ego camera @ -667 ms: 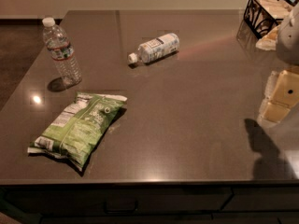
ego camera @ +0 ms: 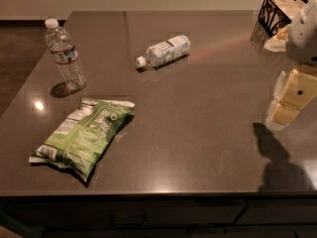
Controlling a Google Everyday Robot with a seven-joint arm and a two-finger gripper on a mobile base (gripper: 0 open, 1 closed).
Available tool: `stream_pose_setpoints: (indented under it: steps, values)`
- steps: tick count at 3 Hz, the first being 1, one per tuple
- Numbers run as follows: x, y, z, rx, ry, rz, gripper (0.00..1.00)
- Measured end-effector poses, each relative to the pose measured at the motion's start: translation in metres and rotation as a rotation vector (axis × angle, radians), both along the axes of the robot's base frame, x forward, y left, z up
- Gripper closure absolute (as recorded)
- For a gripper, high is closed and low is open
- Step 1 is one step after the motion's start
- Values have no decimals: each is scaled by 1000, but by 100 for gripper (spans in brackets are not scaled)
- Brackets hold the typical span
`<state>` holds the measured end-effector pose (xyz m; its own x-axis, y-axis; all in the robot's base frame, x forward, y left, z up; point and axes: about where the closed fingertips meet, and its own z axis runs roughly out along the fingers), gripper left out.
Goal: Pick water bottle
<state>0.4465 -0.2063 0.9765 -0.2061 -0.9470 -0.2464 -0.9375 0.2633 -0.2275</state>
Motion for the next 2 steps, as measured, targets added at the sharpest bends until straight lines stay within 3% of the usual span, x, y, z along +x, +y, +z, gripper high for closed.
stream_pose_setpoints:
  steps: [2]
  values:
    - [36,71,0,206,-19,78,0]
